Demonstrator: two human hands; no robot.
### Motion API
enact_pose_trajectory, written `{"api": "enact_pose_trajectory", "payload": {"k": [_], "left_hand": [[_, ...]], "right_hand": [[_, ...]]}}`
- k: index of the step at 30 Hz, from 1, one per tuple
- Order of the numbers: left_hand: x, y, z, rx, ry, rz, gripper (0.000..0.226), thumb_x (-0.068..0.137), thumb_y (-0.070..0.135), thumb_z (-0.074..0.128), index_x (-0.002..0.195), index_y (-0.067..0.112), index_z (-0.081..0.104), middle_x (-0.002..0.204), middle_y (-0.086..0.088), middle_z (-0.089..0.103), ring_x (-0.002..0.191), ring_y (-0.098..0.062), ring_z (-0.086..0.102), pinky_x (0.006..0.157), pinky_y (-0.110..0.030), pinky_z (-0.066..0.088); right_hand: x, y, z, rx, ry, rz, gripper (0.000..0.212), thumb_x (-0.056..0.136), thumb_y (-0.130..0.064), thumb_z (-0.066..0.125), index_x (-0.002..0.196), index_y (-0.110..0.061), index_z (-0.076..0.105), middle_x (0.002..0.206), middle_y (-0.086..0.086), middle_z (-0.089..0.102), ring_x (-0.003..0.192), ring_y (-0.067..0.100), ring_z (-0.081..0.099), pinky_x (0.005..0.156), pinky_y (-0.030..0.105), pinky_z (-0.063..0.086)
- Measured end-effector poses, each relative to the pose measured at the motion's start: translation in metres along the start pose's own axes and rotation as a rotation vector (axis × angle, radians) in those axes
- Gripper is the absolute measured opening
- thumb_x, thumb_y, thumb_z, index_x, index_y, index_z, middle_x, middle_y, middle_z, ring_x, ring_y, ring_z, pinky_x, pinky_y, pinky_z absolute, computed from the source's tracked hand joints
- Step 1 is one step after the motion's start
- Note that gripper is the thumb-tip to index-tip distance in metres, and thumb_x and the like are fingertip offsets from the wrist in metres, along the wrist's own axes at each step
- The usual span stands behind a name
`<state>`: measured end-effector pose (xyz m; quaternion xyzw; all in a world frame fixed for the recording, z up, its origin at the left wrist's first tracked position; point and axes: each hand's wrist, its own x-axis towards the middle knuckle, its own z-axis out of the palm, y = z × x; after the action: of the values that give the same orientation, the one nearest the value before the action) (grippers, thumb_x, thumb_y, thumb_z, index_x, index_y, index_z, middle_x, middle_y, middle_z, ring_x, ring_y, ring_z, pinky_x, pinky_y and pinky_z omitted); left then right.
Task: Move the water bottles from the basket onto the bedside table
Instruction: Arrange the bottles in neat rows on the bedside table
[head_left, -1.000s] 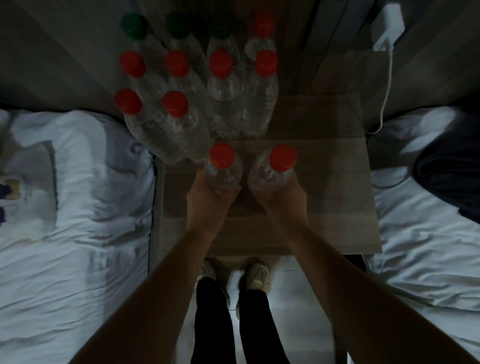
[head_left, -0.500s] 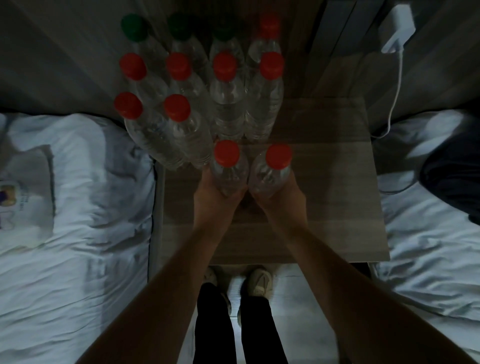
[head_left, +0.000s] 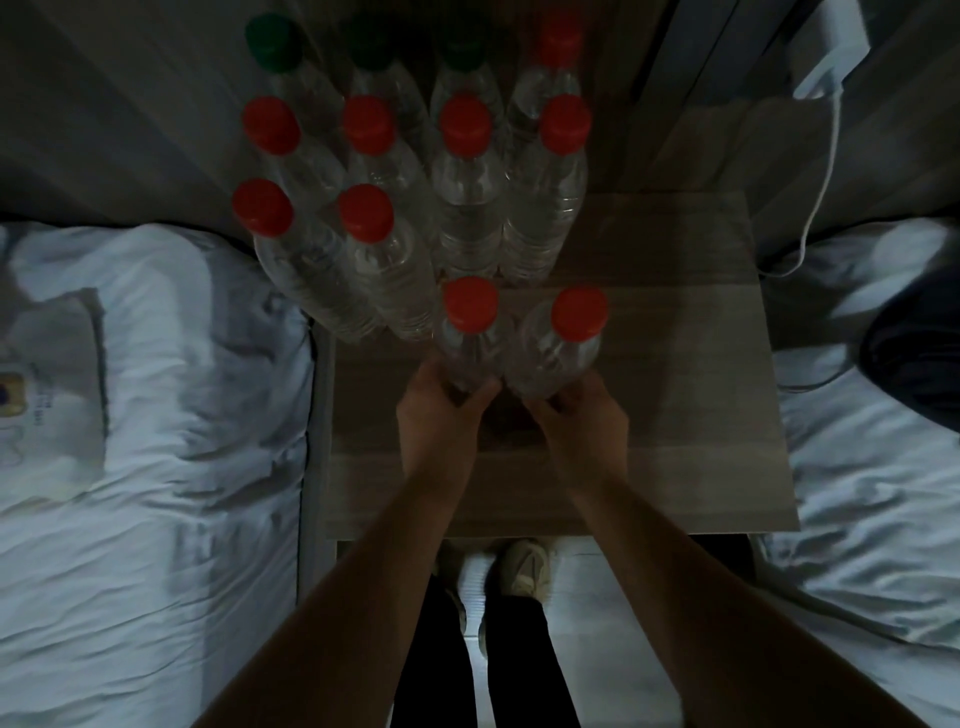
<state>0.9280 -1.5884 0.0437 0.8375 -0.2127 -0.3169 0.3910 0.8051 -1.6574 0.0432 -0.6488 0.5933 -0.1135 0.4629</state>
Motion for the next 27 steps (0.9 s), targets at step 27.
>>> {"api": "enact_pose_trajectory", "payload": {"k": [27], "left_hand": [[0.061,0.041,0.008,0.265,-0.132,-0.067,0.033,0.090,0.040,0.053,0.115,0.020,0.061,0.119,-0.008,0.063,0.109,-0.030,0.058,0.093,-0.047,0.049]], "right_hand": [[0.062,-0.026,0.011,-0.017,0.093,-0.073,0.032,0.083,-0.041,0.066,0.112,-0.026,0.061,0.101,-0.005,0.071,0.095,0.014,0.065,0.079,0.036,0.055]]}}
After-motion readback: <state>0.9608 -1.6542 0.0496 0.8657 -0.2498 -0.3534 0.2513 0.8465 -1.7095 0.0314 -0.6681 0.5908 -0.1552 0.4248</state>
